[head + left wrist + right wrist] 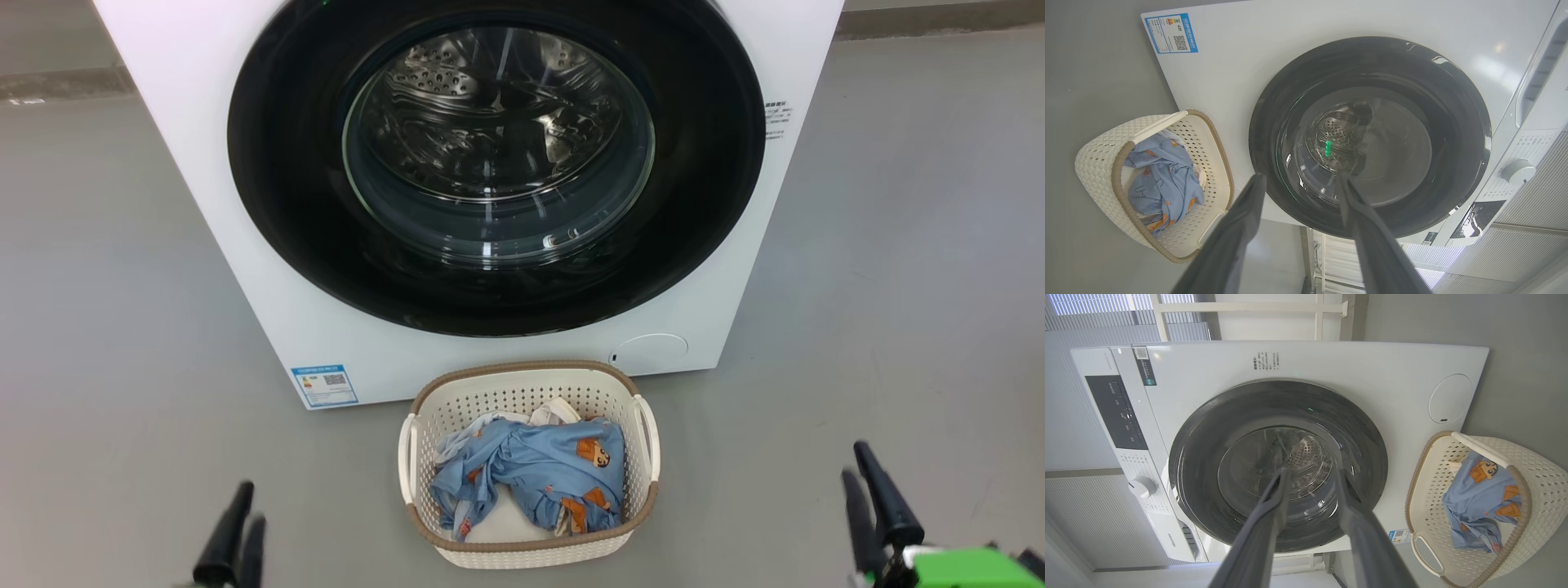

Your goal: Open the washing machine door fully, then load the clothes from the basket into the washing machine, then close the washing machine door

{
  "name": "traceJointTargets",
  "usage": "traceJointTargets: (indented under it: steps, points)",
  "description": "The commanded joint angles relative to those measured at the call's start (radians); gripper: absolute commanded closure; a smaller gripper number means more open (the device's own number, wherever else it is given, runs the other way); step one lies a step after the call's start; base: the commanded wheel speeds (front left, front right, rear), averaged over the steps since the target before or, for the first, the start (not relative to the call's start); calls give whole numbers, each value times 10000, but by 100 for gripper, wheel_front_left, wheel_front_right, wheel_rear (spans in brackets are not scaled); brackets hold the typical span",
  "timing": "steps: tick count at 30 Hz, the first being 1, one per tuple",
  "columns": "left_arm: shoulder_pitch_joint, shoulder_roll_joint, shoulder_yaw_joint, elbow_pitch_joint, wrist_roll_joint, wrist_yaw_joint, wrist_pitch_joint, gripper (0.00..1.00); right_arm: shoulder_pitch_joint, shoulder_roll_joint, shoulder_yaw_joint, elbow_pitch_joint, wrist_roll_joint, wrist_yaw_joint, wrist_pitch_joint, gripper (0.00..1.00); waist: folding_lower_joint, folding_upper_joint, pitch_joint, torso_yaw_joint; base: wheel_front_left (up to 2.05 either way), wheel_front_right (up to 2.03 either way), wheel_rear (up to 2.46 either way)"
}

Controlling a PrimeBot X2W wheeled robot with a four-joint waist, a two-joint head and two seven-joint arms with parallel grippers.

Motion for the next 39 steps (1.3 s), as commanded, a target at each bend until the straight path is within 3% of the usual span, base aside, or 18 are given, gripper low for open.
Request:
traceJointTargets:
  steps: [1, 8, 13, 24, 33, 39]
  points:
    - [90, -50, -6, 107, 0, 0, 0, 0, 81, 36, -2, 102, 0, 0, 0, 0, 0, 0, 0, 0, 0, 0, 0]
    - [156, -59, -105, -1, 11, 0, -189, 0, 197, 43, 121, -38, 4, -1, -196, 0, 22, 0, -21, 4, 0, 0, 0]
    - [199, -48, -181, -117, 37, -1, -339, 0, 278, 38, 210, -188, -26, -1, -341, 0, 1, 0, -10, 8, 0, 0, 0]
    - [261, -13, -276, -346, 319, -5, -667, 0, 407, 27, 386, -563, -418, -2, -663, 0, 0, 0, -33, 1, 0, 0, 0]
    - [281, 53, -236, -492, 995, -7, -902, 0, 467, 18, 442, -847, -1343, -3, -897, 0, 0, 0, -57, 5, 0, 0, 0]
    - [283, 156, -193, -609, 2041, -9, -1109, 0, 474, 11, 528, -1136, -2584, -3, -1101, 0, 0, 0, -85, 28, 0, 0, 0]
